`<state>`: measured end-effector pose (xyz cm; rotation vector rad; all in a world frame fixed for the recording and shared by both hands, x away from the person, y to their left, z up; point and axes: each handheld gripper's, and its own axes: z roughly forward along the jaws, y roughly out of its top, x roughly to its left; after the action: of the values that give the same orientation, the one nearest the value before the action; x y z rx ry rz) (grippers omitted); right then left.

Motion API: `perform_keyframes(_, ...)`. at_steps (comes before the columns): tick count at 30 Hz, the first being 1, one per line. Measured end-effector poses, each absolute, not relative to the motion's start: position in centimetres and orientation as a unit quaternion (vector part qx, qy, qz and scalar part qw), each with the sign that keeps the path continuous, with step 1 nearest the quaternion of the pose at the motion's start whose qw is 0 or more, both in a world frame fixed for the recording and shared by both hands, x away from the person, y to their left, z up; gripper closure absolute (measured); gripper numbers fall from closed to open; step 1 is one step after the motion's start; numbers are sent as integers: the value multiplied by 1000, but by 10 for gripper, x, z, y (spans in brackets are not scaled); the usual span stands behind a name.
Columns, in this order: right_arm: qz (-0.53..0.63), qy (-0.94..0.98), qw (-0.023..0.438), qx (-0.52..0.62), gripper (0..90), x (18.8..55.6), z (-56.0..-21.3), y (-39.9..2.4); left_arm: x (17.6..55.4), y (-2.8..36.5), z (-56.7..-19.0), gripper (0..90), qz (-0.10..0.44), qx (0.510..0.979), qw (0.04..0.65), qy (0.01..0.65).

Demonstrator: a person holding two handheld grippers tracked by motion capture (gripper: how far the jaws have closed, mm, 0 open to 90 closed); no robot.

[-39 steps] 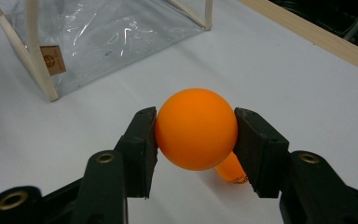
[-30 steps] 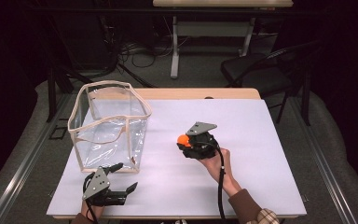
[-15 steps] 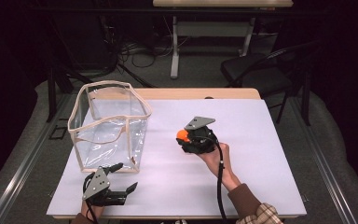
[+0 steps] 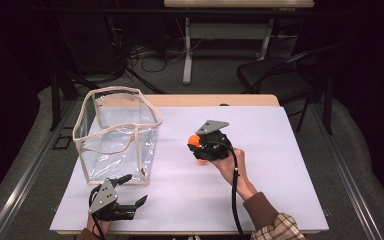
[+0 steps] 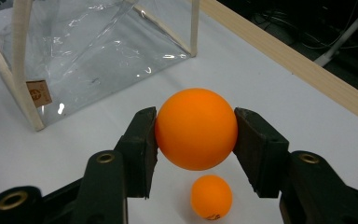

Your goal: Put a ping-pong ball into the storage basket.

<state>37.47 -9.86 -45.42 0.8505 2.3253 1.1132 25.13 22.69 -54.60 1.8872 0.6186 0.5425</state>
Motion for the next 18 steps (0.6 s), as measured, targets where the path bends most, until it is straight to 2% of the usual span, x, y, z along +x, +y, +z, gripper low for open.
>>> perform_keyframes(18,410,839,210,291,509,385,-437,-81,251,227,-546,159,222,785,517,259)
